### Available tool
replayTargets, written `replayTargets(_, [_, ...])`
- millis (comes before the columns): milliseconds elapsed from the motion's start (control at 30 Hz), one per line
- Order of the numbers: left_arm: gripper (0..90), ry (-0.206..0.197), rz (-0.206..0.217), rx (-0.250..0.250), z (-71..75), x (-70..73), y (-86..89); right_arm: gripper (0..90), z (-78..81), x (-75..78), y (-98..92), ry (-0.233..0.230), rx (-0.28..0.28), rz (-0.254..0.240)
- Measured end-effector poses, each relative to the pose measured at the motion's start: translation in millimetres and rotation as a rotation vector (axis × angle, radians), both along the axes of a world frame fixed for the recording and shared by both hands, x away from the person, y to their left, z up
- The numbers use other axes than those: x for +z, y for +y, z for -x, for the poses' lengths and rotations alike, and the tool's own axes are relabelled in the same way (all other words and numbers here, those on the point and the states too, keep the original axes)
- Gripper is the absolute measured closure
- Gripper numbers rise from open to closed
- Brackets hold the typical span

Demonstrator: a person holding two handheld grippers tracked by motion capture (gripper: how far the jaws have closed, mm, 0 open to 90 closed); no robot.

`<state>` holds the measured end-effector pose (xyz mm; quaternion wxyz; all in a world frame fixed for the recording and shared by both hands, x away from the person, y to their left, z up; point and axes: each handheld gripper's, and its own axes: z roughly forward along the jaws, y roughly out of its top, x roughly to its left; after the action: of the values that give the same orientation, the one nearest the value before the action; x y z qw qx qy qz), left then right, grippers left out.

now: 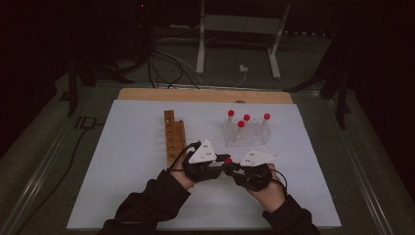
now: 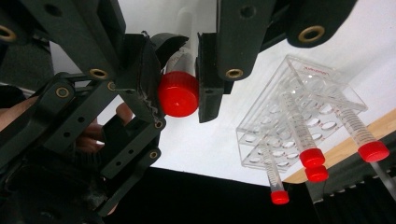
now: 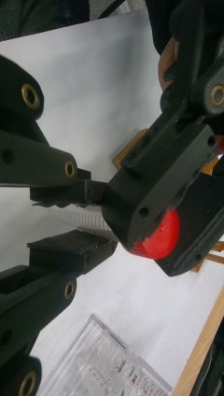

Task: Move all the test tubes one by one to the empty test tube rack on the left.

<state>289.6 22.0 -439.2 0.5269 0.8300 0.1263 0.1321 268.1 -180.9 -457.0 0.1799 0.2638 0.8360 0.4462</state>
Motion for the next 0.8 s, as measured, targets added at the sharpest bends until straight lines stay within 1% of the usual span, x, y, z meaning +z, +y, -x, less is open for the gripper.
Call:
replayTargets(67, [72.0, 0.011, 0.013, -0.002, -0.6, 1.9, 1.8, 72.4, 0.2, 0.1, -0.3, -0.002, 0.004, -0.011])
replayTargets(100, [72.0, 0.011, 0.015, -0.003, -0.6, 3.0, 2.7, 66.5, 0.0, 0.0, -0.4, 0.000, 0.004, -0.018])
replayTargets(167, [72.0, 0.002, 0.013, 0.002, -0.1, 5.2, 4.0, 59.6, -0.8, -0.7, -0.9, 0.002, 0.001, -0.018])
replayTargets(233, [72.0, -0.003, 0.015, 0.008, -0.2, 7.4, 5.8, 54.5, -1.1, -1.6, -1.7, 0.002, -0.009, -0.032])
replayTargets(367, [72.0, -0.011, 0.010, 0.021, -1.3, 10.7, 10.5, 46.0, -0.4, -0.1, -5.2, -0.007, -0.021, -0.053])
replayTargets(433, [72.0, -0.019, 0.012, 0.037, -2.8, 13.3, 16.5, 40.8, 0.4, 0.9, -7.3, -0.014, -0.031, -0.063])
replayTargets(500, [72.0, -0.014, 0.014, 0.040, -3.6, 14.1, 18.8, 35.3, 0.7, 1.8, -9.4, -0.016, -0.039, -0.076])
replayTargets(567, [72.0, -0.018, 0.018, 0.055, -5.2, 15.7, 23.4, 28.7, 1.4, 1.8, -10.5, -0.016, -0.047, -0.087])
replayTargets(600, [72.0, -0.015, 0.022, 0.058, -6.2, 16.6, 25.8, 28.7, 1.4, 1.8, -10.5, -0.016, -0.047, -0.087])
replayTargets(700, [72.0, -0.021, 0.033, 0.079, -9.0, 19.8, 33.8, 19.2, 1.0, -0.4, -10.5, -0.014, -0.062, -0.087])
replayTargets(733, [72.0, -0.026, 0.035, 0.090, -9.7, 21.0, 36.3, 16.9, 0.4, -1.1, -10.2, -0.012, -0.068, -0.093])
replayTargets(800, [72.0, -0.028, 0.040, 0.103, -12.1, 23.5, 41.6, 12.8, -0.5, -1.8, -9.3, -0.010, -0.073, -0.089])
